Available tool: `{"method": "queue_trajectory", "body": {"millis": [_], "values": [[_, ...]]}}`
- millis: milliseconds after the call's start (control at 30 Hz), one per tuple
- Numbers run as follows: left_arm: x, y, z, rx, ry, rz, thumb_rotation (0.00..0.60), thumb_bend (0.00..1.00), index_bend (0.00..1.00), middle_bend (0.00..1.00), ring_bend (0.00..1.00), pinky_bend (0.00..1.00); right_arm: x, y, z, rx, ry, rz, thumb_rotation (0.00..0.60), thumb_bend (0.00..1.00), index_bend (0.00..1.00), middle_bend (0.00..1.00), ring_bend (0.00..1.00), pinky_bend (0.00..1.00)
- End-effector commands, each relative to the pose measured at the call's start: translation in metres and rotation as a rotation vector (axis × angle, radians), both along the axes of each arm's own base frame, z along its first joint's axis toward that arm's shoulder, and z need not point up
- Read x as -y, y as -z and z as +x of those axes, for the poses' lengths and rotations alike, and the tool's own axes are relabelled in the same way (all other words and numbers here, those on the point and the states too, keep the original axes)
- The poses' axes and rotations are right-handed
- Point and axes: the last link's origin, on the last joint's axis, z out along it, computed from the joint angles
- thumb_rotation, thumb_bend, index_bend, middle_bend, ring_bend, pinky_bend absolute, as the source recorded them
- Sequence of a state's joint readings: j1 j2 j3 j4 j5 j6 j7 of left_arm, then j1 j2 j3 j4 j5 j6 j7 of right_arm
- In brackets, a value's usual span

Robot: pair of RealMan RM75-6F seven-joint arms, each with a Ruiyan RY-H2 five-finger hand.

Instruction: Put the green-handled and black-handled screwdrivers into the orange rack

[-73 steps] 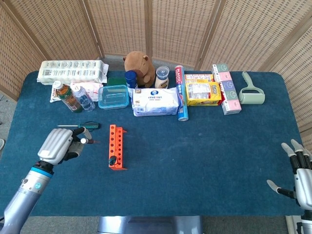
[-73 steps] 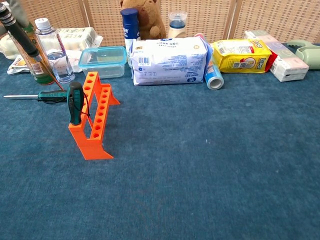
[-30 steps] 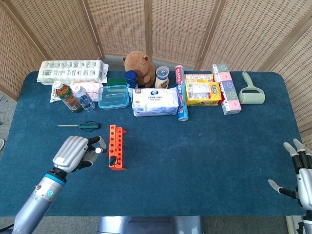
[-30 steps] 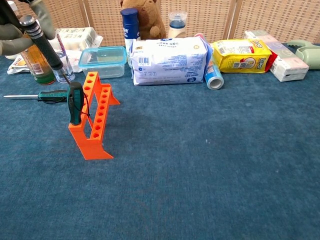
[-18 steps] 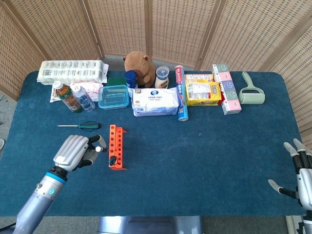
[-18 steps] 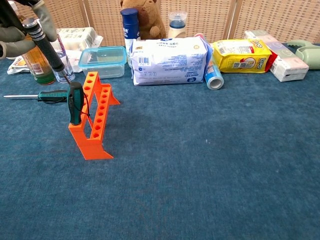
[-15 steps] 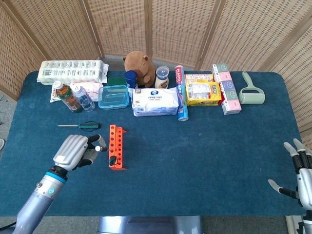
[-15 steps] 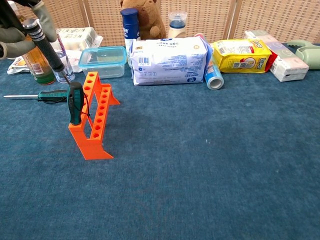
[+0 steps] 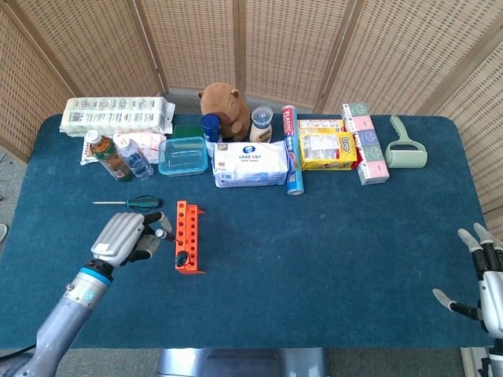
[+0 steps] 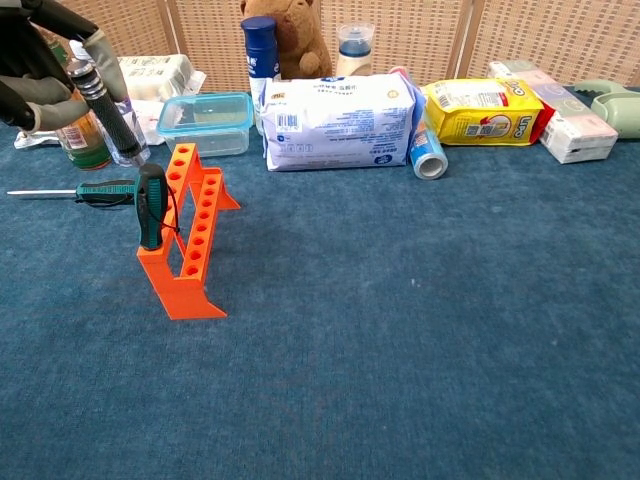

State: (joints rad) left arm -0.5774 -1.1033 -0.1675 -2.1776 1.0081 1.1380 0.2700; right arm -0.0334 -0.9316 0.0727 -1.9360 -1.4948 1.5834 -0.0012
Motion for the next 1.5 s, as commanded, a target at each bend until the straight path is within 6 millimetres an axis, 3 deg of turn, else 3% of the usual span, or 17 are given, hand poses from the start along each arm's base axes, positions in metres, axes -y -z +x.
{"method": "queue_trajectory", "body": {"millis": [33, 1500], "values": [[-0.003, 0.004, -0.001, -0.003, -0.008, -0.005, 0.6, 0.48, 0.47, 0.96, 0.89, 0.9, 0.0, 0.0, 0.0, 0.001, 0.0, 0.001, 0.6, 0.0, 0.1, 0.0, 0.03, 0.0], [-0.01, 0.03, -0.003, -0.111, -0.04, -0.021, 0.6, 0.47, 0.47, 0.96, 0.89, 0.9, -0.001, -0.004, 0.0, 0.014, -0.002, -0.009, 0.6, 0.0, 0.1, 0.0, 0.03, 0.0]]}}
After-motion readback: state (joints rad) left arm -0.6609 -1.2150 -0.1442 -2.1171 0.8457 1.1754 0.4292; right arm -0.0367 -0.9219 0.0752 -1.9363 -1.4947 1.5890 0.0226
